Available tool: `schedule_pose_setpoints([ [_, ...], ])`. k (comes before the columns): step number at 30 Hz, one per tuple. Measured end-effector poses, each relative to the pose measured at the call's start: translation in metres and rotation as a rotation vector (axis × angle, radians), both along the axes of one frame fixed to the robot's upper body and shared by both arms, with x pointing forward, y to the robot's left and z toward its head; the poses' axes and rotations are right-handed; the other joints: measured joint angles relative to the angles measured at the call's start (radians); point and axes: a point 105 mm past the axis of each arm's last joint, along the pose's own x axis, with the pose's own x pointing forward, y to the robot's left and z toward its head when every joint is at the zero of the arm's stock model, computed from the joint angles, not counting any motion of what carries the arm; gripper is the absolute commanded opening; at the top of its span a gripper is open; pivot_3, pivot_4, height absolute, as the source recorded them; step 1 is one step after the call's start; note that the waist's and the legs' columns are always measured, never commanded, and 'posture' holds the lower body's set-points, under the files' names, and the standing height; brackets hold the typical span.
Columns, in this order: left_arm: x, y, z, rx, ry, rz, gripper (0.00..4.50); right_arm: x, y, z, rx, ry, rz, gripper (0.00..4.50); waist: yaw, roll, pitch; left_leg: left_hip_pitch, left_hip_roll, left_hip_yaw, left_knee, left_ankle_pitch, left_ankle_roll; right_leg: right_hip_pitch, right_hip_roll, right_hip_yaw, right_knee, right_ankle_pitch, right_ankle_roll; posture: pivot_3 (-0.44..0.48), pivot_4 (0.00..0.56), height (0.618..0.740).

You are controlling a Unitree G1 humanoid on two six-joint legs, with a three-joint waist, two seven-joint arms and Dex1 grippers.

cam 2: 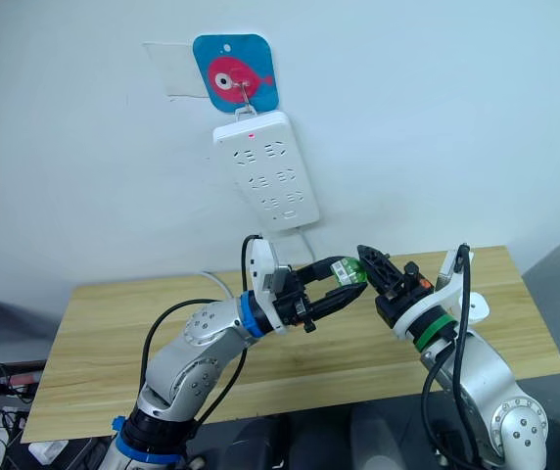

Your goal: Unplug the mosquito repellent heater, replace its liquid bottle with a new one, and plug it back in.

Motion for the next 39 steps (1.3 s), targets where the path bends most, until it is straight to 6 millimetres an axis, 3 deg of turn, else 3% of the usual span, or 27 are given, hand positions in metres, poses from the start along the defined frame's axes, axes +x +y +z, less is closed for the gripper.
schedule_pose_setpoints([
  [4,0.0,0.004,-0.009,0.048,0.027,-0.004,4.48,0.001,-0.001,-0.001,-0.037,-0.021,-0.004,0.87,0.0,0.0,0.0,0.0,0.0,0.0,0.0,0.0,0.0,0.0,0.0,0.0,0.0,0.0,0.0,-0.186,0.214,0.74],
  [9,0.006,0.026,-0.032,0.212,0.03,0.025,4.5,0.016,-0.026,-0.031,-0.31,-0.057,-0.088,0.87,0.002,0.0,-0.001,0.001,0.0,0.0,0.0,0.0,0.0,0.0,0.0,0.0,0.0,0.0,0.0,-0.181,0.209,0.74],
  [11,0.011,0.033,-0.04,0.26,0.034,0.042,4.5,0.027,-0.039,-0.049,-0.521,-0.099,-0.144,0.87,0.004,0.001,-0.002,0.001,-0.001,0.001,0.0,0.0,0.0,0.0,0.0,0.001,0.0,0.0,0.0,-0.181,0.205,0.74],
  [15,0.016,0.035,-0.048,0.287,0.013,0.058,4.5,0.058,-0.07,-0.085,-1.019,-0.222,-0.298,0.87,0.005,0.001,-0.003,0.001,0.0,0.001,0.0,0.0,0.0,0.0,0.0,0.0,0.0,0.0,0.0,-0.178,0.201,0.74],
  [19,0.011,0.028,-0.055,0.315,-0.024,0.015,4.5,0.076,-0.075,-0.109,-1.308,-0.385,-0.351,0.87,0.003,0.001,-0.004,0.002,0.0,0.003,0.0,0.0,0.0,0.0,0.0,0.001,0.001,0.0,0.0,-0.184,0.197,0.74],
  [24,0.011,0.027,-0.063,0.327,-0.022,0.012,4.5,0.086,-0.079,-0.135,-1.371,-0.406,-0.402,0.87,0.004,0.002,-0.005,0.002,0.0,0.004,0.0,0.0,0.0,0.0,0.0,0.003,0.001,0.0,0.0,-0.185,0.196,0.74],
  [29,0.014,0.026,-0.066,0.333,-0.016,0.021,4.5,0.088,-0.09,-0.144,-1.38,-0.442,-0.439,0.87,0.003,0.002,-0.005,0.003,0.0,0.005,0.0,0.0,0.0,0.0,0.0,0.004,0.001,0.0,0.0,-0.174,0.198,0.74],
  [39,0.014,0.023,-0.068,0.327,-0.001,0.017,4.5,0.092,-0.08,-0.162,-1.333,-0.458,-0.396,0.87,0.0,0.002,-0.006,0.004,0.0,0.006,0.0,0.0,0.0,0.0,0.0,0.006,0.002,0.001,0.0,-0.158,0.19,0.74],
])
